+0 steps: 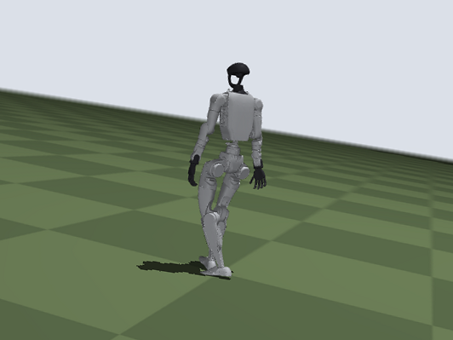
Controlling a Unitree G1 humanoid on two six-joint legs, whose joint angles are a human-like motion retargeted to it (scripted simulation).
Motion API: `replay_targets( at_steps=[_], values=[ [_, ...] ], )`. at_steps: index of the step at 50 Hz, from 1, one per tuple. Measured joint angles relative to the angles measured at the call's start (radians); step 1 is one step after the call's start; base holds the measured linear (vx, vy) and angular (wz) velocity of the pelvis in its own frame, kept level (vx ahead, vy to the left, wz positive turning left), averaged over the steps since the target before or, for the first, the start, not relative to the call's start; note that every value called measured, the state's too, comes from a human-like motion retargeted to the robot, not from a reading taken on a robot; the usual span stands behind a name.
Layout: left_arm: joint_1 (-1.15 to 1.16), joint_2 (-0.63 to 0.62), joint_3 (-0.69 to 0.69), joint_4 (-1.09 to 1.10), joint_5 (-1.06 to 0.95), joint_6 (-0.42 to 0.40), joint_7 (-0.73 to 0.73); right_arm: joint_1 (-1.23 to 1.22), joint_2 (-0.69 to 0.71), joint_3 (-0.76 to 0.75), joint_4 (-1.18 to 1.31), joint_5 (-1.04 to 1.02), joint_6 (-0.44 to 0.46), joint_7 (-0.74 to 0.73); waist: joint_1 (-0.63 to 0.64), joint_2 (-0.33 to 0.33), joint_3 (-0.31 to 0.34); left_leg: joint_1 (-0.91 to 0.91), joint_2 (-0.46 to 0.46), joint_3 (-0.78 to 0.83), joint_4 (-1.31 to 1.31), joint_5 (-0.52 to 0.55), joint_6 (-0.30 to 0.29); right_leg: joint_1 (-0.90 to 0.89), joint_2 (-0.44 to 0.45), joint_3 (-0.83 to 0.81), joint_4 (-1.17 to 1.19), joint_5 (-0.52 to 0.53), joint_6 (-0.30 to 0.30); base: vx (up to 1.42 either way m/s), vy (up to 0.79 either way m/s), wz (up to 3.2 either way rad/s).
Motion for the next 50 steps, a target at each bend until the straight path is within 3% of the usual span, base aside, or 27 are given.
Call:
replay_targets(
  at_steps=[2, 5, 8, 10, 15, 18, 22, 25, 28, 30, 33, 35, 37, 38, 40, 42, 47, 50],
  values=[
    [-0.03, 0.004, -0.006, -0.034, -0.004, -0.012, -0.015, 0.01, -0.01, -0.017, 0.027, 0.006, 0.007, -0.003, -0.007, -0.019, 0.018, 0.045, -0.032, -0.011, -0.03, -0.007, 0.0, -0.033, 0.026, 0.073, -0.065, 0.009, -0.075, 0.34, -0.03, -0.17],
    [-0.072, 0.008, -0.023, -0.077, -0.013, -0.029, -0.032, 0.027, -0.025, -0.047, 0.067, 0.018, 0.024, -0.001, -0.019, -0.034, 0.041, 0.108, -0.057, -0.052, -0.052, -0.03, 0.0, -0.051, 0.045, 0.122, -0.09, 0.146, -0.216, 0.51, -0.16, 0.06],
    [-0.097, -0.002, -0.045, -0.115, -0.018, -0.04, -0.036, 0.041, -0.043, -0.079, 0.1, 0.008, 0.041, 0.017, -0.035, -0.024, 0.042, 0.149, -0.058, -0.074, -0.056, -0.057, 0.0, -0.039, -0.011, 0.031, 0.011, 0.159, -0.171, 0.57, -0.09, 0.26],
    [-0.094, -0.017, -0.056, -0.138, -0.013, -0.054, -0.04, 0.052, -0.054, -0.102, 0.118, 0.0, 0.053, 0.017, -0.05, -0.016, 0.039, 0.181, -0.058, -0.077, -0.05, -0.068, 0.0, -0.017, -0.027, 0.061, 0.029, 0.168, -0.135, 0.64, 0.09, 0.41],
    [-0.013, -0.053, -0.057, -0.163, 0.02, -0.104, -0.052, 0.061, -0.068, -0.112, 0.159, 0.027, 0.078, 0.007, 0.0, 0.0, 0.014, 0.242, -0.052, 0.027, 0.037, 0.0, 0.0, 0.064, -0.031, 0.078, 0.028, 0.132, -0.153, 0.72, 0.16, -0.43],
    [0.045, -0.067, -0.037, -0.142, 0.041, -0.108, -0.031, 0.024, -0.053, -0.107, 0.158, 0.054, 0.096, -0.009, 0.007, -0.018, 0.03, 0.13, -0.031, -0.056, 0.333, 0.117, 0.0, 0.159, -0.037, 0.117, -0.069, 0.149, -0.141, 0.51, -0.06, -0.18],
    [0.097, -0.068, 0.005, -0.078, 0.056, -0.112, 0.018, -0.015, -0.015, -0.088, 0.113, 0.072, 0.056, 0.01, 0.053, 0.005, 0.04, -0.124, 0.118, -0.124, 0.812, -0.019, 0.0, 0.267, -0.01, 0.083, -0.213, 0.194, -0.139, 0.51, -0.16, 0.04],
    [0.119, -0.086, 0.104, -0.005, 0.035, -0.093, 0.04, -0.066, -0.002, -0.067, 0.076, 0.058, 0.046, 0.008, 0.1, 0.043, 0.022, -0.28, 0.211, -0.069, 0.919, -0.043, 0.0, 0.31, 0.019, 0.06, -0.3, 0.214, -0.125, 0.32, 0.49, 0.29],
    [0.156, -0.085, 0.197, 0.078, -0.072, -0.052, 0.018, -0.129, 0.019, -0.009, 0.046, 0.022, 0.05, -0.017, 0.09, 0.05, -0.018, -0.41, 0.165, 0.035, 0.765, 0.008, 0.0, 0.327, -0.014, 0.034, -0.358, 0.235, -0.067, 0.15, 0.86, 0.7],
    [0.184, -0.085, 0.224, 0.129, -0.13, -0.026, 0.008, -0.16, 0.026, 0.027, 0.02, 0.001, 0.036, -0.012, 0.06, 0.04, -0.06, -0.487, 0.032, 0.076, 0.51, 0.072, -0.006, 0.317, -0.084, -0.026, -0.388, 0.263, -0.007, 0.25, 0.85, 1.18],
    [0.2, -0.062, 0.242, 0.196, -0.143, 0.013, 0.013, -0.214, 0.039, 0.065, -0.037, -0.028, 0.012, 0.028, 0.082, 0.066, -0.064, -0.503, -0.051, -0.06, 0.13, 0.147, -0.237, 0.363, -0.051, -0.059, -0.408, 0.264, 0.028, 0.33, 0.24, 0.07],
    [0.212, -0.054, 0.235, 0.209, -0.104, -0.001, 0.012, -0.248, 0.048, 0.09, -0.082, -0.037, -0.001, 0.052, 0.107, 0.092, -0.051, -0.489, -0.05, -0.143, -0.027, 0.204, -0.336, 0.41, -0.019, -0.053, -0.424, 0.267, 0.047, 0.62, 0.29, -0.57],
    [0.24, -0.056, 0.209, 0.198, -0.048, -0.044, -0.001, -0.262, 0.058, 0.127, -0.122, -0.031, -0.021, 0.07, 0.126, 0.072, -0.06, -0.489, -0.075, -0.177, -0.033, 0.192, -0.21, 0.446, -0.047, -0.056, -0.427, 0.274, 0.08, 0.58, 0.2, -0.66],
    [0.255, -0.056, 0.192, 0.187, -0.018, -0.06, -0.01, -0.262, 0.064, 0.139, -0.139, -0.029, -0.034, 0.075, 0.13, 0.052, -0.074, -0.497, -0.104, -0.176, 0.01, 0.147, -0.12, 0.455, -0.078, -0.067, -0.42, 0.282, 0.11, 0.67, 0.21, -0.55],
    [0.273, -0.052, 0.171, 0.159, 0.048, -0.069, -0.029, -0.253, 0.079, 0.159, -0.167, -0.025, -0.062, 0.072, 0.143, 0.02, -0.095, -0.495, -0.113, -0.139, 0.081, 0.054, 0.0, 0.47, -0.118, -0.063, -0.402, 0.314, 0.158, 0.78, 0.19, -0.55],
    [0.265, -0.048, 0.165, 0.13, 0.097, -0.054, -0.032, -0.238, 0.091, 0.168, -0.183, -0.027, -0.091, 0.063, 0.147, 0.019, -0.103, -0.492, -0.09, -0.206, 0.126, 0.003, 0.0, 0.483, -0.102, -0.08, -0.38, 0.381, 0.162, 0.53, -0.08, -0.49],
    [0.203, -0.058, 0.123, 0.075, 0.04, -0.055, -0.047, -0.187, 0.083, 0.18, -0.162, -0.049, -0.083, 0.0, 0.15, 0.052, -0.084, -0.395, -0.007, -0.187, 0.137, -0.058, 0.0, 0.468, -0.099, -0.107, -0.189, 0.571, 0.194, 0.53, 0.2, -0.35],
    [0.147, -0.059, 0.08, 0.024, -0.002, -0.062, -0.081, -0.156, 0.056, 0.168, -0.138, -0.062, -0.072, -0.047, 0.098, 0.116, -0.049, -0.304, 0.043, -0.22, 0.084, -0.061, 0.0, 0.374, -0.055, -0.063, 0.068, 0.497, 0.156, 0.45, 0.25, 0.19]
  ],
)
